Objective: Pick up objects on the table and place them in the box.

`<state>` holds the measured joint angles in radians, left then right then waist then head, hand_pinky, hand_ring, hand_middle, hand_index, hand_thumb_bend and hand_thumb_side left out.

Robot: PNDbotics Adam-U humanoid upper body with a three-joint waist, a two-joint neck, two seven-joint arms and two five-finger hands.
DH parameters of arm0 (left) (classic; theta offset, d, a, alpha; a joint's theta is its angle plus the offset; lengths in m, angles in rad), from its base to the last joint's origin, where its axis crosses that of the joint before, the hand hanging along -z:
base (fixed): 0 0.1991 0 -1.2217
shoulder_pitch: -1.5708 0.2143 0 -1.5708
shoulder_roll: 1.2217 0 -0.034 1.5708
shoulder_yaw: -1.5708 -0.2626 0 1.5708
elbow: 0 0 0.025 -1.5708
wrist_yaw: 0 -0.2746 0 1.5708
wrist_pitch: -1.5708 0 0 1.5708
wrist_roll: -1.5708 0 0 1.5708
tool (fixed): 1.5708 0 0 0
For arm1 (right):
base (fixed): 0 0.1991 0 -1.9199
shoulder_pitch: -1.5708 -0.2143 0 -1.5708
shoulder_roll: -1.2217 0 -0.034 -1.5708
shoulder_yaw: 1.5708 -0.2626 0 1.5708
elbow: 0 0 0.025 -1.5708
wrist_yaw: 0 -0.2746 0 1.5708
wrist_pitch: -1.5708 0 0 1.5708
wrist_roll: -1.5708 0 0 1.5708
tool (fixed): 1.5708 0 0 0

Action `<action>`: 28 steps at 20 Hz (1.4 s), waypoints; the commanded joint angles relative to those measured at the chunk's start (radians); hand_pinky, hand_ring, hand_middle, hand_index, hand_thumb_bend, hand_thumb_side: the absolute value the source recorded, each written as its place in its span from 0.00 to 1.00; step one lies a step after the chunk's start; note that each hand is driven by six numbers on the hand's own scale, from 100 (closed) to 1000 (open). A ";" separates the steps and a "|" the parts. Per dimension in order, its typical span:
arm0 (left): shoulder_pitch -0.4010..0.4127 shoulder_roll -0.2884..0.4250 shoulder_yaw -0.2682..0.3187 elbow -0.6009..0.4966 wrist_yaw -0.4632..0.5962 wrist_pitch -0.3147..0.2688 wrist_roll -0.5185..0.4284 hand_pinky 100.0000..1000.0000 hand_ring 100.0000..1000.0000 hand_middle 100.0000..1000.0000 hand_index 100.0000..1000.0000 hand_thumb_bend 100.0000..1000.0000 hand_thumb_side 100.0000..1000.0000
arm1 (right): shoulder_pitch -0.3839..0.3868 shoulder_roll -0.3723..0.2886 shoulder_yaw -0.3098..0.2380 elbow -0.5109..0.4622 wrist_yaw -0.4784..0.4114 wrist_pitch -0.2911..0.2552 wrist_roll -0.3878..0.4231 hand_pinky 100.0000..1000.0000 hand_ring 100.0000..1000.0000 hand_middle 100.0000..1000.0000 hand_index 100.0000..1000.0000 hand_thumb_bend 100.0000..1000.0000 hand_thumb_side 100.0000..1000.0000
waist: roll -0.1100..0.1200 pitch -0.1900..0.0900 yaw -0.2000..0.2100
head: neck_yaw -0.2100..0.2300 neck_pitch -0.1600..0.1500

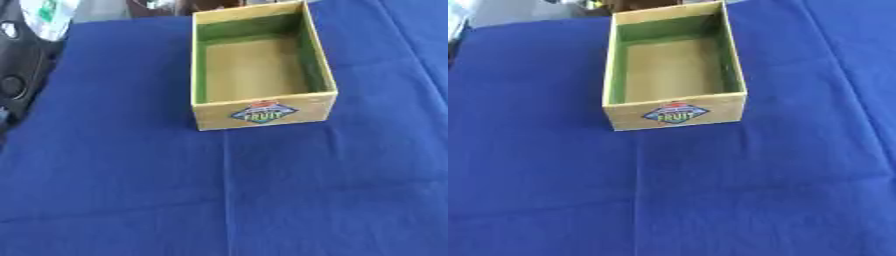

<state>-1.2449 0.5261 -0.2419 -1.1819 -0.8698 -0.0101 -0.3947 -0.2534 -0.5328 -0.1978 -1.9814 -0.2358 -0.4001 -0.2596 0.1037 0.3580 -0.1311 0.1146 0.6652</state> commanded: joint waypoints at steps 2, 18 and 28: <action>-0.053 -0.059 0.020 0.073 -0.067 -0.004 0.068 0.01 0.24 0.27 0.42 0.00 0.24 | -0.021 -0.031 0.000 -0.019 -0.012 -0.002 0.008 0.68 0.64 0.47 0.74 0.00 1.00 | -0.003 -0.013 -0.009 | 0.016 -0.017; -0.029 -0.244 -0.014 0.164 -0.341 -0.090 0.199 0.05 0.27 0.31 0.44 0.03 0.21 | -0.059 -0.017 0.005 -0.019 -0.035 -0.005 0.009 0.68 0.64 0.47 0.74 0.00 0.99 | -0.003 0.008 -0.045 | 0.041 -0.032; -0.005 -0.283 -0.031 0.203 -0.407 -0.144 0.106 0.31 0.44 0.51 0.68 0.20 0.45 | -0.061 -0.013 0.006 -0.019 -0.036 -0.003 0.010 0.68 0.63 0.46 0.74 0.00 0.99 | -0.009 0.011 -0.045 | 0.042 -0.027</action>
<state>-1.2331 0.2363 -0.2720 -0.9713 -1.2655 -0.1474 -0.2727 -0.3075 -0.5318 -0.1855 -1.9814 -0.2652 -0.4019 -0.2510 0.1075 0.3886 -0.1761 0.1536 0.6403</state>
